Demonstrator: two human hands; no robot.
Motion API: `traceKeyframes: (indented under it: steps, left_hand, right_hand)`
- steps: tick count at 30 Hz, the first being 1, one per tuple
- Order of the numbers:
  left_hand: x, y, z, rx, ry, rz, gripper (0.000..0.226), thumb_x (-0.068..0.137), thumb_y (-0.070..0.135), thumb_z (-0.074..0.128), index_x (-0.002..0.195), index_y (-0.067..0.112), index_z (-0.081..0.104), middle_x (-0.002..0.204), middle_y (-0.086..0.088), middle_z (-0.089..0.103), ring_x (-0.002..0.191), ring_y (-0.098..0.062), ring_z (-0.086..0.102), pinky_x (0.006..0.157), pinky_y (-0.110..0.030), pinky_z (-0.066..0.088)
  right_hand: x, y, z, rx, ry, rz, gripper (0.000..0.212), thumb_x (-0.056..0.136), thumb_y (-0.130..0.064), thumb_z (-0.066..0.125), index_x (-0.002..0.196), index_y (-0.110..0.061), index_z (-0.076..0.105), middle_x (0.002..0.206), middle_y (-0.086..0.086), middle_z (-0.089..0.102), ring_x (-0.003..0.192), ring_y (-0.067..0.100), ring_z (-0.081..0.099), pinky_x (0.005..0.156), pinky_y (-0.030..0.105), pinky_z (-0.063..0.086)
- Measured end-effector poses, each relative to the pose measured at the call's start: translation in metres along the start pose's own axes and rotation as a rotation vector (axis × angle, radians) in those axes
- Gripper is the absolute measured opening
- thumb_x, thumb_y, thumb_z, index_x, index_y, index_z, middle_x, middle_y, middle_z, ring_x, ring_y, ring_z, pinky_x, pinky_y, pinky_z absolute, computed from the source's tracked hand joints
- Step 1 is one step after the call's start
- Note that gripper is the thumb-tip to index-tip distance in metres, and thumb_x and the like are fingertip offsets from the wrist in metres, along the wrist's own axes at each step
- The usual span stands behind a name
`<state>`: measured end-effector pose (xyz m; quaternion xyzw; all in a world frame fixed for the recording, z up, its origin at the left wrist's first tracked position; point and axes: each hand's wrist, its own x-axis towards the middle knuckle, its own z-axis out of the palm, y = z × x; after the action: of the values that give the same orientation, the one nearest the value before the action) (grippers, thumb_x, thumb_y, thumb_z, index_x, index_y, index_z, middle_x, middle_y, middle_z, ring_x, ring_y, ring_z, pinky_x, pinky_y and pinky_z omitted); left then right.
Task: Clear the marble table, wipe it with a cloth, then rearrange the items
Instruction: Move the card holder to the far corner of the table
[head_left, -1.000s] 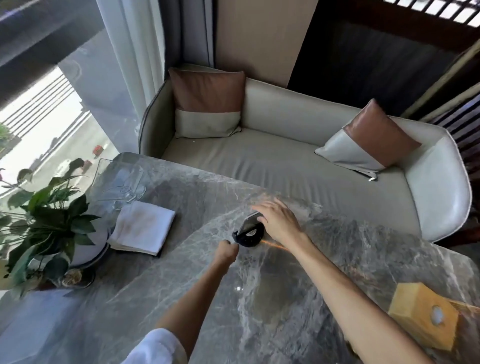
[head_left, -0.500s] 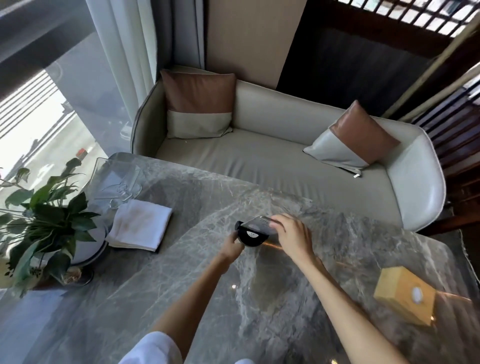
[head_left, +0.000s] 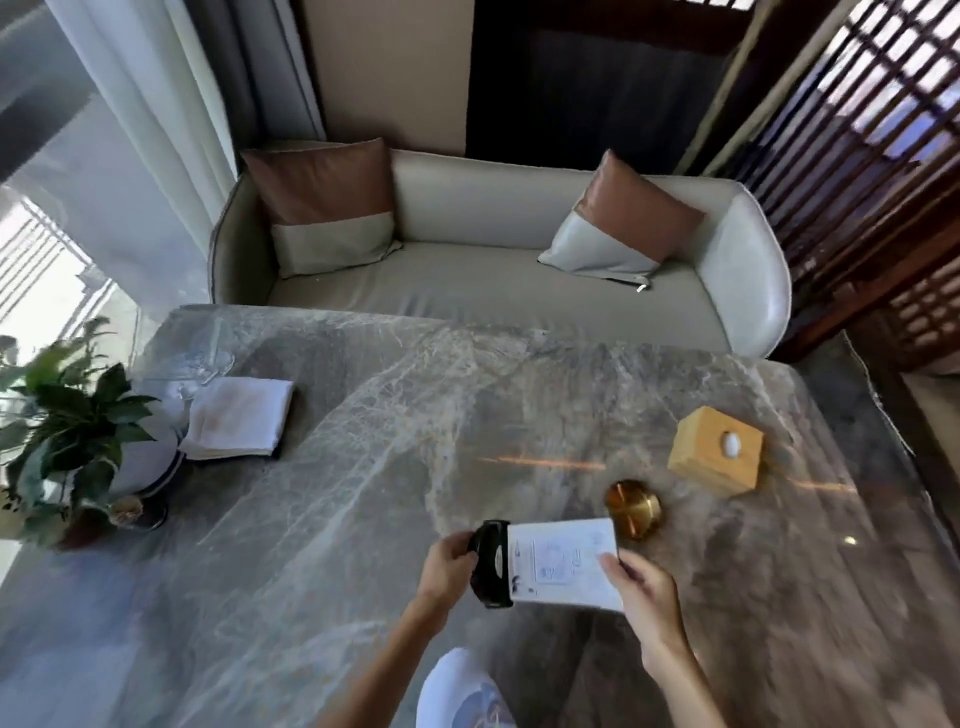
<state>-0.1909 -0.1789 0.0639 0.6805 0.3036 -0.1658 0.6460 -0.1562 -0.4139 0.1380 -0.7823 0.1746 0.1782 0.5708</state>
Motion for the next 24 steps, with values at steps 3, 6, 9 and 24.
traceKeyframes:
  steps: [3, 6, 9, 24]
  left_hand:
    - [-0.021, -0.013, 0.031, 0.037, 0.0, -0.018, 0.021, 0.064, 0.005, 0.046, 0.074, 0.002, 0.064, 0.063, -0.001, 0.052, 0.061, -0.014, 0.045, 0.061, -0.029, 0.034]
    - [-0.039, -0.015, 0.066, 0.09, 0.041, -0.024, 0.012, 0.06, 0.01, 0.047, 0.066, 0.005, 0.057, 0.061, -0.002, 0.046, 0.059, -0.014, 0.041, 0.06, -0.029, 0.031]
    - [-0.05, -0.019, 0.099, 0.11, 0.068, -0.024, 0.007, 0.055, 0.009, 0.046, 0.06, 0.01, 0.051, 0.058, -0.001, 0.042, 0.056, -0.011, 0.039, 0.058, -0.027, 0.028]
    - [-0.089, -0.003, 0.2, 0.124, -0.195, -0.174, 0.044, 0.076, -0.009, 0.037, 0.09, 0.024, 0.062, 0.075, -0.012, 0.058, 0.067, -0.023, 0.057, 0.057, -0.029, 0.048]
  right_hand:
    - [-0.011, 0.027, -0.035, 0.086, -0.034, 0.053, 0.007, 0.087, -0.011, 0.069, 0.086, -0.006, 0.074, 0.089, 0.009, 0.077, 0.08, 0.02, 0.067, 0.078, 0.037, 0.051]
    - [-0.02, 0.04, -0.071, 0.132, -0.097, 0.083, 0.015, 0.089, -0.012, 0.067, 0.092, 0.003, 0.071, 0.081, 0.008, 0.074, 0.077, 0.019, 0.063, 0.073, 0.036, 0.047]
    - [-0.027, 0.047, -0.109, 0.153, -0.156, 0.102, 0.011, 0.089, -0.012, 0.066, 0.09, -0.002, 0.071, 0.073, 0.0, 0.071, 0.068, 0.011, 0.06, 0.062, 0.025, 0.046]
    - [-0.041, 0.062, -0.21, 0.156, -0.062, 0.176, 0.012, 0.089, -0.02, 0.068, 0.097, -0.013, 0.074, 0.093, 0.006, 0.078, 0.095, 0.025, 0.072, 0.083, 0.046, 0.056]
